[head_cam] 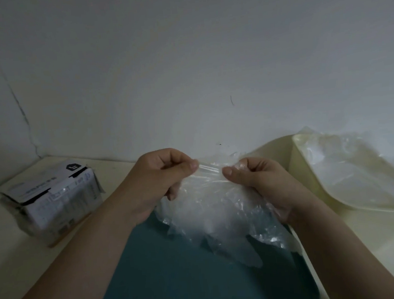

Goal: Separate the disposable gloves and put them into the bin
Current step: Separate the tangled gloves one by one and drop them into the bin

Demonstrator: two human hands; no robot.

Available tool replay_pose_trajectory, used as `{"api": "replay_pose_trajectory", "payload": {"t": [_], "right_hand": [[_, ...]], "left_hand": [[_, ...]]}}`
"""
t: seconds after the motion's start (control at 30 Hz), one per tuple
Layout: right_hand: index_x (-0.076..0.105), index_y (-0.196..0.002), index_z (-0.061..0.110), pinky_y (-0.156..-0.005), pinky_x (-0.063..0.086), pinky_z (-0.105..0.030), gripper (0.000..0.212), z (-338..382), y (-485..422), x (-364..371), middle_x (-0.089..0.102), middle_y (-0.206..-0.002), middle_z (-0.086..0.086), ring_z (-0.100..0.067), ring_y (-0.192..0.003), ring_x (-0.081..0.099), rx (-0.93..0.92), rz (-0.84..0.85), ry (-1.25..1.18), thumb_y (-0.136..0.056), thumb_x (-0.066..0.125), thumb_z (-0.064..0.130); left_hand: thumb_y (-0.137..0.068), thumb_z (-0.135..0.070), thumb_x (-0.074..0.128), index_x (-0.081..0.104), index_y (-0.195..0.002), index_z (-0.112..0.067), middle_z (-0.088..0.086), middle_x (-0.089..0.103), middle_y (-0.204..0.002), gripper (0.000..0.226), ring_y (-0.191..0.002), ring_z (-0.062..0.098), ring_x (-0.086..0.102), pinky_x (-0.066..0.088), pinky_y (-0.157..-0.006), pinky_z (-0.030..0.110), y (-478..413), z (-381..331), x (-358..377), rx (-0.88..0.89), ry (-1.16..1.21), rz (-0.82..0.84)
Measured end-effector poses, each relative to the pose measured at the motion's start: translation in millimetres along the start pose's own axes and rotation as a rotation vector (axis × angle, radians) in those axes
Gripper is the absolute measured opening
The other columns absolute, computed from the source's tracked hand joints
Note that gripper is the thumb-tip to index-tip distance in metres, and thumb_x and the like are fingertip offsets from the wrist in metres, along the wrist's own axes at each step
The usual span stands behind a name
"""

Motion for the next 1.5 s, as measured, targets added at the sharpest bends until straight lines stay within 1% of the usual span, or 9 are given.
{"api": "replay_pose_trajectory", "payload": {"t": [0.17, 0.33, 0.43, 0.67, 0.9, 1.0, 1.17, 1.33, 1.5], "right_hand": [[0.062, -0.109, -0.016, -0.087, 0.047, -0.05, 0.067, -0.2, 4.1, 5.3, 0.065, -0.1, -0.025, -0.037, -0.089, 0.06, 0.038, 0.153, 0.087, -0.077, 0.09, 0.036], [0.073, -0.09, 0.002, -0.063, 0.058, -0.031, 0.01, -1.2, 2.8, 13.7, 0.07, -0.08, -0.015, -0.021, -0.066, 0.066, -0.008, 0.132, 0.093, -0.09, 0.076, 0.011], [0.073, -0.083, 0.007, -0.054, 0.047, -0.031, 0.019, 13.6, 3.3, -3.3, 0.069, -0.064, -0.003, -0.021, -0.051, 0.055, -0.149, -0.046, 0.46, -0.096, 0.073, 0.02], [0.075, -0.084, 0.024, -0.065, 0.051, -0.026, 0.019, 12.0, 7.4, 0.1, 0.072, -0.066, 0.001, -0.007, -0.056, 0.063, -0.136, 0.058, 0.763, -0.095, 0.072, 0.039], [0.075, -0.075, 0.035, -0.068, 0.051, -0.021, 0.018, 11.0, 27.9, 16.4, 0.072, -0.068, 0.011, -0.003, -0.061, 0.065, 0.005, 0.433, 1.025, -0.092, 0.077, 0.036], [0.072, -0.068, 0.037, -0.064, 0.046, -0.011, 0.026, 17.0, 26.4, 24.5, 0.071, -0.068, 0.014, 0.0, -0.062, 0.064, -0.078, 0.41, 0.97, -0.092, 0.077, 0.033], [0.078, -0.08, 0.032, -0.07, 0.048, -0.011, 0.012, 15.3, 23.3, 28.5, 0.076, -0.08, 0.015, -0.001, -0.074, 0.071, -0.112, 0.403, 0.93, -0.092, 0.078, 0.031], [0.081, -0.085, 0.026, -0.073, 0.05, -0.015, 0.007, 6.3, 20.5, 29.4, 0.078, -0.082, 0.009, -0.003, -0.075, 0.071, -0.071, 0.415, 0.89, -0.091, 0.08, 0.029], [0.079, -0.082, 0.028, -0.087, 0.06, -0.036, 0.01, -4.6, 11.7, 24.3, 0.078, -0.085, 0.008, -0.011, -0.084, 0.074, -0.056, 0.355, 0.943, -0.09, 0.079, 0.033]], "left_hand": [[-0.074, -0.029, 0.083, 0.074, -0.078, -0.016, 0.004, 0.051, -0.059, 0.016, -0.049, 0.015, 0.041, 0.037, -0.045, 0.024, 0.4, -2.1, -2.4, 0.011, 0.016, 0.029], [-0.091, -0.014, 0.079, 0.076, -0.081, -0.016, 0.002, 0.057, -0.056, 0.01, -0.049, 0.015, 0.047, 0.042, -0.045, 0.025, 2.6, -2.8, 9.0, 0.066, -0.054, -0.013], [-0.093, -0.025, 0.077, 0.074, -0.086, -0.026, -0.008, 0.07, -0.069, 0.008, -0.055, 0.008, 0.058, 0.049, -0.055, 0.022, 0.0, -13.8, -18.3, 0.234, -0.428, -0.233], [-0.081, -0.055, 0.079, 0.065, -0.124, -0.043, -0.023, 0.055, -0.113, 0.047, -0.098, 0.0, 0.056, 0.049, -0.084, 0.024, -0.3, 47.6, 27.6, 0.093, -1.097, 0.25], [-0.087, -0.046, 0.08, 0.076, -0.082, -0.038, -0.022, 0.067, -0.075, 0.01, -0.069, -0.003, 0.061, 0.048, -0.069, 0.027, -14.9, 45.6, -4.3, 0.078, -0.8, 0.108], [-0.095, -0.045, 0.071, 0.076, -0.079, -0.031, -0.008, 0.074, -0.08, 0.022, -0.078, 0.013, 0.07, 0.058, -0.075, 0.039, -17.3, 39.1, -6.3, 0.094, -0.74, 0.082], [-0.094, -0.04, 0.073, 0.071, -0.081, -0.034, -0.016, 0.068, -0.089, 0.015, -0.087, 0.0, 0.062, 0.048, -0.079, 0.025, -11.2, 8.4, -14.9, 0.304, -0.75, -0.13], [-0.085, -0.041, 0.083, 0.067, -0.131, -0.041, -0.028, 0.062, -0.121, 0.049, -0.107, -0.006, 0.058, 0.05, -0.1, 0.025, -7.2, 52.3, 17.9, 0.033, -0.918, 0.25], [-0.095, -0.032, 0.066, 0.074, -0.111, -0.038, -0.018, 0.061, -0.082, 0.018, -0.079, 0.007, 0.061, 0.055, -0.075, 0.029, -4.7, 62.7, 29.5, 0.077, -1.11, 0.223]]}}
Point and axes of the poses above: each hand's wrist, its own y-axis away from the middle knuckle, its own x-axis out of the palm, z = x × y, the point moved 8 cm from there along -y, towards the middle knuckle
